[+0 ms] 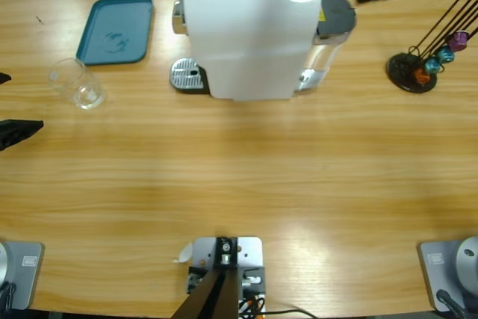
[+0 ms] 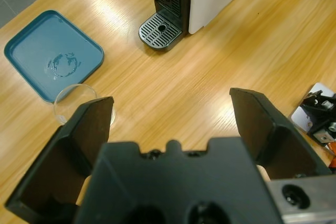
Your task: Pour coffee
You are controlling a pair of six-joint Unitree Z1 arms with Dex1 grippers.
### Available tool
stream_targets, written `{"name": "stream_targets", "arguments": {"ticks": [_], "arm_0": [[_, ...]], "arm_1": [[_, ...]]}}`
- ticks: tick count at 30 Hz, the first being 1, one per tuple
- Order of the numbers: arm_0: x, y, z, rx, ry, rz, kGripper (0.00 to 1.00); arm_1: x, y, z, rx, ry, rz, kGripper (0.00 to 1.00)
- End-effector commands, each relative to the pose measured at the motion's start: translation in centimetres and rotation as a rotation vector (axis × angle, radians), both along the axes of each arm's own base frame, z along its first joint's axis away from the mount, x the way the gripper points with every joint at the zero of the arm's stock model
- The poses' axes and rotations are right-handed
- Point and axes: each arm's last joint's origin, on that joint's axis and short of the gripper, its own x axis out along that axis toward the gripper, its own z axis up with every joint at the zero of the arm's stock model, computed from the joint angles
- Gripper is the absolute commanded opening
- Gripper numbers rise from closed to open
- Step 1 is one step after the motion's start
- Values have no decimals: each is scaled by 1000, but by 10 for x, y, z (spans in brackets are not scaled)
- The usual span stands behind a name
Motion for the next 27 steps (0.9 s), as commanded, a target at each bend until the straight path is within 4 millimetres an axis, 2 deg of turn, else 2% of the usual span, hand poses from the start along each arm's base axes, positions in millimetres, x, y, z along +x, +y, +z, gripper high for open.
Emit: {"name": "stream_targets", "arguments": {"ticks": [1,4,6,10,14,22,27], "arm_0": [[-4,5,-12,34,23,0,965],[-9,9,-11,21,17,-4,959],[-11,11,-10,16,12,-4,959],[-13,14,-16,23,20,-4,959],[-16,16,-18,20,18,-2,959],[-16,17,-15,22,20,4,959],[-16,17,-15,22,22,5,959]], "arm_1": [[63,14,4,160,-81,-333,0],[86,29,1,302,-52,-391,0],[91,36,-4,415,3,-432,0],[87,45,2,565,47,-419,0],[74,62,4,613,75,-368,0],[84,117,-55,556,166,-320,0],[92,142,-100,480,234,-279,0]]}}
